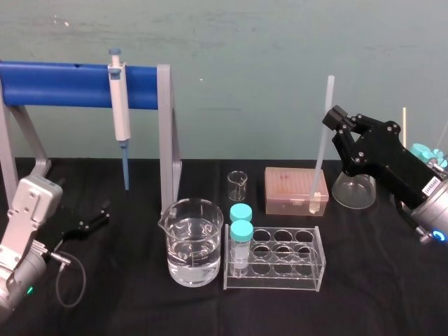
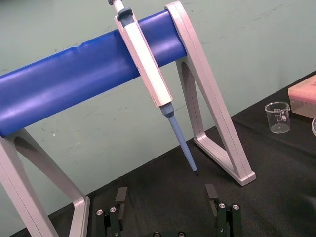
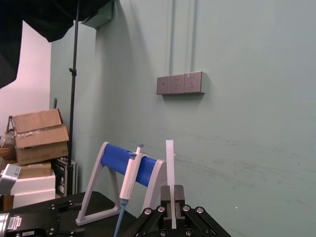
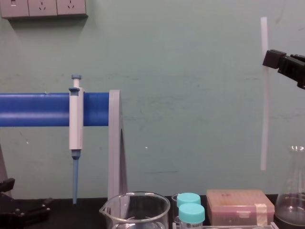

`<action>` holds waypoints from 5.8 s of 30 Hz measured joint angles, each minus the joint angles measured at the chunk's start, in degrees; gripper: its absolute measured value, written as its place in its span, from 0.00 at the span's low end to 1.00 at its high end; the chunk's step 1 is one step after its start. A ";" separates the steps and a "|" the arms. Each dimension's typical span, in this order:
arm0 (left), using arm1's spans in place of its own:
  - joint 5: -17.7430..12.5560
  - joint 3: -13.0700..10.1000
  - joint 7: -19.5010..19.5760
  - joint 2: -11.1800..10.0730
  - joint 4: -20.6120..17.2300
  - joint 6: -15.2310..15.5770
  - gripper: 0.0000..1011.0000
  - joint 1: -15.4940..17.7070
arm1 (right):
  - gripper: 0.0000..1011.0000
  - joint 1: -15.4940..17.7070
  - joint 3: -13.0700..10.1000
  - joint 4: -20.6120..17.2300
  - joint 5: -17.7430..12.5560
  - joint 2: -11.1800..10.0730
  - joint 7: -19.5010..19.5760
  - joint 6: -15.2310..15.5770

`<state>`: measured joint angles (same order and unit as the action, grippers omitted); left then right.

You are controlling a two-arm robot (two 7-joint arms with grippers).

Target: Pick up the stirring rod with one hand, then place it down.

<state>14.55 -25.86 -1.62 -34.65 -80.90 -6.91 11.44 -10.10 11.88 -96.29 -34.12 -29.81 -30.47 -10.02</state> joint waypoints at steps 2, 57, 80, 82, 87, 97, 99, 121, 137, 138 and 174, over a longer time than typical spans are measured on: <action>0.00 0.00 0.00 0.00 0.00 0.00 0.99 0.00 | 0.04 0.04 0.00 -0.01 -0.02 0.01 0.04 0.01; 0.00 0.00 0.00 0.00 0.00 0.00 0.99 0.00 | 0.04 0.07 0.53 0.73 -0.30 0.18 0.38 0.62; 0.00 0.00 0.00 0.00 0.00 0.00 0.99 0.00 | 0.04 -0.25 1.06 2.57 -2.37 -0.63 -3.22 0.15; 0.00 0.00 0.00 0.00 0.00 0.00 0.99 0.00 | 0.04 -0.53 1.19 3.17 -3.18 -0.87 -4.66 -0.25; 0.00 0.00 0.00 0.00 0.00 0.00 0.99 0.00 | 0.04 -1.80 1.83 6.35 -6.63 -2.21 -10.86 -1.95; 0.00 0.00 0.00 0.00 0.00 0.00 0.99 0.00 | 0.04 -2.18 2.91 10.59 -9.26 -3.68 -16.10 -4.60; 0.00 0.00 0.00 0.00 0.00 0.00 0.99 0.00 | 0.04 -2.12 3.37 11.52 -9.38 -3.73 -16.93 -5.37; 0.00 0.00 0.00 0.00 0.00 0.00 0.99 0.00 | 0.04 -3.18 6.26 16.48 -4.24 -2.84 -17.00 -9.63; 0.00 0.00 0.00 0.00 0.00 0.00 0.99 0.00 | 0.04 -3.49 6.32 18.81 -4.15 -1.07 -16.64 -10.08; 0.00 0.00 0.00 0.00 0.00 0.00 0.99 0.00 | 0.04 -3.49 6.32 19.12 -4.15 -0.92 -16.60 -10.12; 0.00 0.00 0.00 0.00 0.00 0.00 0.99 0.00 | 0.04 -2.54 6.82 23.85 -3.19 1.73 -14.92 -8.69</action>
<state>14.55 -25.86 -1.62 -34.64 -80.90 -6.91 11.44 -12.64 18.71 -72.44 -37.31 -28.08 -45.39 -18.70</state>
